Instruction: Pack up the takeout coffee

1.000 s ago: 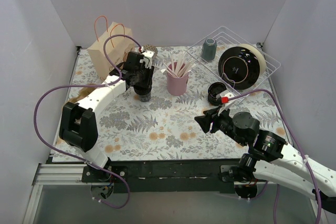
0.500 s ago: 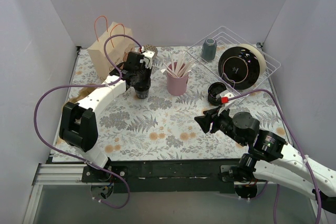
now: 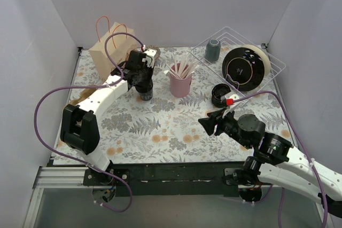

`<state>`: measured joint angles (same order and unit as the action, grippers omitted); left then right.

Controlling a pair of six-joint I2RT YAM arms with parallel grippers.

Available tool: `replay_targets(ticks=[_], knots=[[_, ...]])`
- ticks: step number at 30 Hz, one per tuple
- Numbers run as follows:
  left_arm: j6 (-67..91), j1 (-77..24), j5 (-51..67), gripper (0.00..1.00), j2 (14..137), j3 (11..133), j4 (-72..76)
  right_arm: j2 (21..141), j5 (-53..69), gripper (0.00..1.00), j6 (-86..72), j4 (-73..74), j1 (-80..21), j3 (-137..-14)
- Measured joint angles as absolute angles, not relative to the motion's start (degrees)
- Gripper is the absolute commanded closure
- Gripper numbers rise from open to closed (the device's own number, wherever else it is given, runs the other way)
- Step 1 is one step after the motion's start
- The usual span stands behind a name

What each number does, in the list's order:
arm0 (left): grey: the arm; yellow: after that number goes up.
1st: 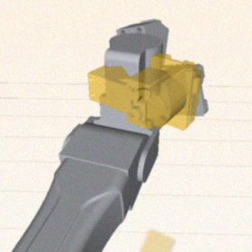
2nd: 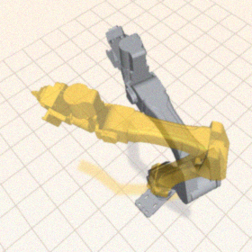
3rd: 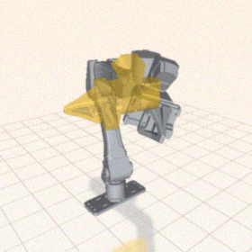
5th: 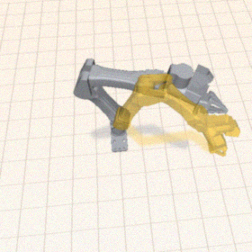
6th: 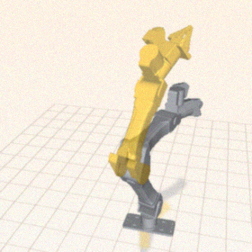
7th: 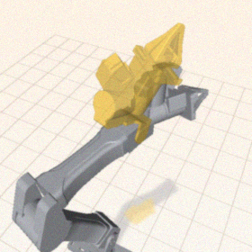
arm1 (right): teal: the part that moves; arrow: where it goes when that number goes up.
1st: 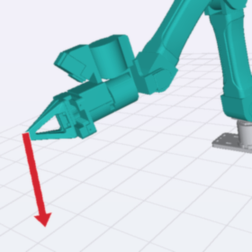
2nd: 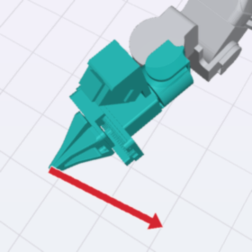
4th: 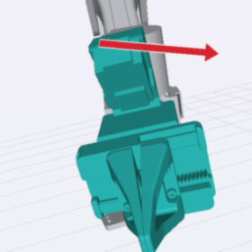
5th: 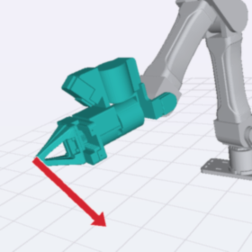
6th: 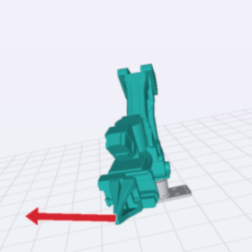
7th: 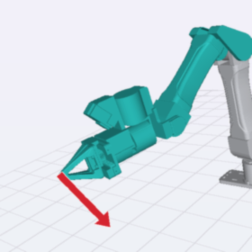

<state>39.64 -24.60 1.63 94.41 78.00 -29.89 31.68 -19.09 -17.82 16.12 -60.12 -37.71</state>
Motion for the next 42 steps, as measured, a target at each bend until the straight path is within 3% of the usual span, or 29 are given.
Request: replay_targets(ticks=[30,42], knots=[[36.38,-27.94,-9.85,1.00,93.19,85.67,-31.79,30.33,-19.31,0.42,-18.00,16.16,-60.12,-37.71],[34.46,-29.47,-10.04,1.00,83.18,89.52,-32.97,28.49,-19.11,0.42,-18.65,16.64,-60.12,-38.30]])
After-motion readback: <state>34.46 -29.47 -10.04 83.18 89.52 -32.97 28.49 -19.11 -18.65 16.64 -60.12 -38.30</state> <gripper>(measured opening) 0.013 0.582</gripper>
